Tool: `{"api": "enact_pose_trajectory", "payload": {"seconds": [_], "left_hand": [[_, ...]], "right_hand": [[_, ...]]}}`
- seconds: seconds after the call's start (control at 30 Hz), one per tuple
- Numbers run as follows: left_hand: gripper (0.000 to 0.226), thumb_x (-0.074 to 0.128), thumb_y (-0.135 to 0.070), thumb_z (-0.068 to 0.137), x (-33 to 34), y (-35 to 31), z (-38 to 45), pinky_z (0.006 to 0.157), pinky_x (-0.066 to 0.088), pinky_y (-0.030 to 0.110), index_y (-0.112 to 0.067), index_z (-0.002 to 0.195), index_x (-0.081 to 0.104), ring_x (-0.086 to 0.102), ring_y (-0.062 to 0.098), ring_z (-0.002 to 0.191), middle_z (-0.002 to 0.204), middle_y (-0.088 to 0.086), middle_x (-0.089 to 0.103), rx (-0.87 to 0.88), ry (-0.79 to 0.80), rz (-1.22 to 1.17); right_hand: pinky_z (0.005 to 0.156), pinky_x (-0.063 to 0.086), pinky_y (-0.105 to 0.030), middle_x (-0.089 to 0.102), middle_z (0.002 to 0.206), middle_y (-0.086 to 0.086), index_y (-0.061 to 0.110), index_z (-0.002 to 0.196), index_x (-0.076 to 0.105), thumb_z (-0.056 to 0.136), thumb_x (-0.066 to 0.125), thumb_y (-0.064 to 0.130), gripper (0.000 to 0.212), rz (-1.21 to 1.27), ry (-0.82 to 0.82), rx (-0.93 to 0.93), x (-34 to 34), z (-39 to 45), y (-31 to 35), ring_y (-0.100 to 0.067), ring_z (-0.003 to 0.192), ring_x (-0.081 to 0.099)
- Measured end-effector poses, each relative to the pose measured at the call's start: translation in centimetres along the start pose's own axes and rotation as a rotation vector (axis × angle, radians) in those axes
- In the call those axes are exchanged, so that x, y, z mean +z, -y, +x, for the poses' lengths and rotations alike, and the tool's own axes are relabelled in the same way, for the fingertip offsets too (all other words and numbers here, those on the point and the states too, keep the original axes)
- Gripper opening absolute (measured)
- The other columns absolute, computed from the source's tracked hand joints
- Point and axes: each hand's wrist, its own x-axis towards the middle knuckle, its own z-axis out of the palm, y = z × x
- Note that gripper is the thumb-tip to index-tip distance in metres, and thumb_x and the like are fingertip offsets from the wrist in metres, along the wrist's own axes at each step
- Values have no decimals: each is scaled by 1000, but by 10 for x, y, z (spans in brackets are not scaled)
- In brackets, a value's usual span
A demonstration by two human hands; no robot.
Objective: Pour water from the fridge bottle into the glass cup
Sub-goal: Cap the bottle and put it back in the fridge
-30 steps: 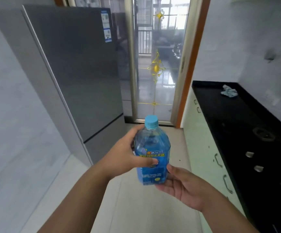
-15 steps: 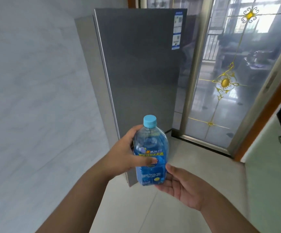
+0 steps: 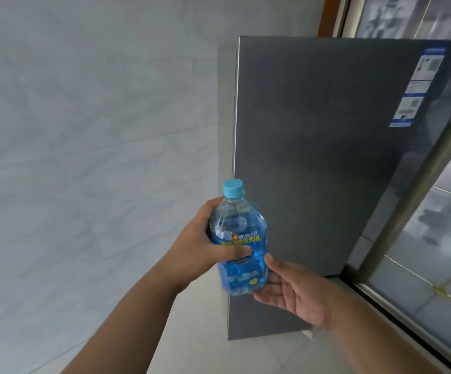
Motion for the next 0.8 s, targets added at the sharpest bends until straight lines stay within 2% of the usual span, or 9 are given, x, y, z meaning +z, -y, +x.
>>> {"api": "enact_pose_trajectory", "payload": {"seconds": [0.17, 0.27, 0.33, 0.4, 0.5, 0.57, 0.63, 0.73, 0.8], "left_hand": [[78, 94, -9, 71, -40, 4, 46, 95, 62, 43, -35, 133, 55, 75, 12, 105, 115, -11, 75, 8, -185, 78], [78, 95, -23, 68, -56, 7, 72, 90, 62, 37, -44, 129, 51, 72, 1, 98, 111, -21, 71, 31, -291, 217], [78, 92, -29, 66, -67, 10, 89, 89, 62, 37, -47, 128, 48, 70, 1, 97, 112, -23, 69, 33, -341, 277], [79, 91, -34, 64, -79, 12, 105, 90, 61, 41, -48, 129, 47, 70, 4, 100, 113, -22, 68, 31, -361, 279], [81, 91, -37, 63, -97, 15, 123, 90, 62, 43, -46, 131, 48, 71, 7, 101, 115, -21, 69, 36, -353, 269], [80, 93, -32, 67, -105, 16, 132, 89, 62, 39, -42, 132, 48, 71, 7, 100, 114, -20, 69, 38, -339, 260], [79, 93, -30, 69, -109, 17, 140, 85, 62, 33, -41, 132, 48, 71, 6, 98, 113, -20, 69, 42, -325, 267], [78, 93, -31, 69, -110, 17, 152, 80, 60, 27, -42, 130, 47, 70, 4, 97, 112, -22, 67, 30, -316, 285], [78, 93, -32, 68, -108, 19, 158, 83, 61, 30, -42, 130, 47, 71, 5, 97, 112, -21, 68, 20, -313, 281]], "right_hand": [[104, 54, -37, 72, 125, 10, 30, 129, 64, 78, 64, 80, 71, -637, -120, -130, 14, 58, 61, -11, 117, 67], [103, 47, -30, 61, 134, 16, 30, 134, 62, 98, 56, 59, 47, -1212, -319, -443, 19, 99, 98, -7, 125, 56], [108, 47, -39, 63, 133, 11, 26, 130, 66, 99, 56, 45, 38, -1577, -369, -697, 19, 130, 116, -12, 130, 52], [115, 41, -45, 66, 132, 7, 23, 126, 70, 93, 56, 37, 39, -1854, -394, -814, 20, 162, 129, -18, 136, 51], [129, 11, -48, 63, 140, 1, 20, 131, 68, 92, 53, 38, 45, -2173, -390, -701, 27, 197, 145, -25, 150, 37], [127, -6, -54, 54, 150, -5, 17, 137, 64, 96, 48, 42, 50, -2357, -378, -434, 31, 213, 151, -27, 156, 22], [123, -18, -58, 52, 152, -8, 17, 136, 65, 98, 46, 43, 49, -2527, -395, -250, 34, 223, 153, -29, 156, 19], [122, -21, -57, 60, 138, -7, 18, 124, 72, 101, 48, 42, 41, -2598, -440, -284, 33, 229, 151, -31, 148, 33], [122, -19, -54, 61, 132, -7, 17, 119, 73, 101, 49, 40, 38, -2601, -452, -347, 31, 228, 149, -33, 144, 35]]}}
